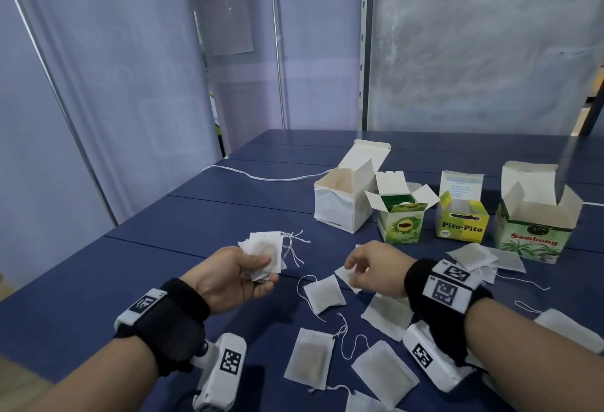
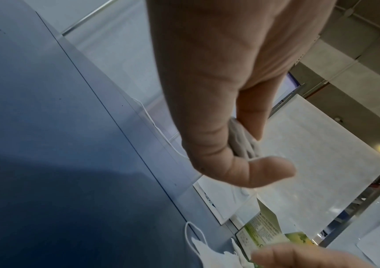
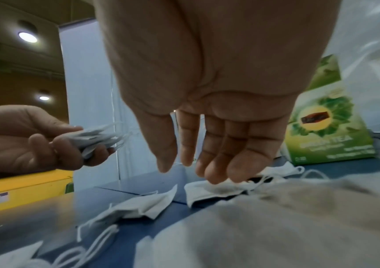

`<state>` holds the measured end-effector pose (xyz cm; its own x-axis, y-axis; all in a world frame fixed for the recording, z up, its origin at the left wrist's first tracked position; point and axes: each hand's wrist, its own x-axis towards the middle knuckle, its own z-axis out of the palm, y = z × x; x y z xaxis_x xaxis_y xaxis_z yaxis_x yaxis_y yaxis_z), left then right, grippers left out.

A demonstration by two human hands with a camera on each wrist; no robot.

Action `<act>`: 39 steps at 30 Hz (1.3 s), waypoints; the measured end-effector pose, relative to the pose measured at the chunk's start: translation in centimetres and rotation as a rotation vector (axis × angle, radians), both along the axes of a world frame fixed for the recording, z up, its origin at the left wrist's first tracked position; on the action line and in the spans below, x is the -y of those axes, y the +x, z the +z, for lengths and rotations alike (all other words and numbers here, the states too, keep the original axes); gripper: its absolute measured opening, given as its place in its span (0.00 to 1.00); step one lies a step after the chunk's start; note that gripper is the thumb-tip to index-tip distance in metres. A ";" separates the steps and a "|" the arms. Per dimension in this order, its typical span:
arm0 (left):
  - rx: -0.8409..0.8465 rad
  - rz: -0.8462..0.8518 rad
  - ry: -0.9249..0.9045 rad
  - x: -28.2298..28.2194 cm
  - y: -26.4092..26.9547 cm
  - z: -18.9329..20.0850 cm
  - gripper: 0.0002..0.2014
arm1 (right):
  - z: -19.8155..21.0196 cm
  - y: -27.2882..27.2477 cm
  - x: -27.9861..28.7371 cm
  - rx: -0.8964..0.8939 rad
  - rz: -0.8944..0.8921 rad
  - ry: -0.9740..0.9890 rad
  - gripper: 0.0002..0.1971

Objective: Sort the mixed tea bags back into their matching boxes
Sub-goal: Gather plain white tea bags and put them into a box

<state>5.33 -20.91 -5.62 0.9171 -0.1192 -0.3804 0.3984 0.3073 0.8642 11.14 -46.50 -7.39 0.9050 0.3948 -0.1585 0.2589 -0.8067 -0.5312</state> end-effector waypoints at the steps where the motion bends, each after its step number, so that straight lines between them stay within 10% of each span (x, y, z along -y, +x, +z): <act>1: -0.003 0.002 0.000 0.0 0.0 -0.1 0.06 | -0.1 0.1 -0.6 -0.010 0.023 -0.050 0.15; 20: -0.034 -0.058 0.018 3.8 1.7 -1.3 0.05 | -0.5 -0.3 8.4 -0.083 -0.159 -0.274 0.28; 26: -0.022 -0.086 0.025 4.1 1.6 -1.2 0.06 | -0.7 -1.0 7.4 -0.013 -0.127 -0.221 0.05; 32: -0.017 -0.080 0.063 3.5 1.6 -0.5 0.06 | 0.6 -0.6 8.5 -0.025 -0.100 -0.191 0.05; 36: -0.013 -0.075 0.085 4.2 2.0 0.2 0.05 | 1.4 -1.3 8.9 -0.025 0.003 -0.327 0.29; 39: -0.048 -0.151 0.098 6.8 0.7 -0.4 0.05 | 0.5 -3.6 11.0 0.005 -0.012 -0.303 0.26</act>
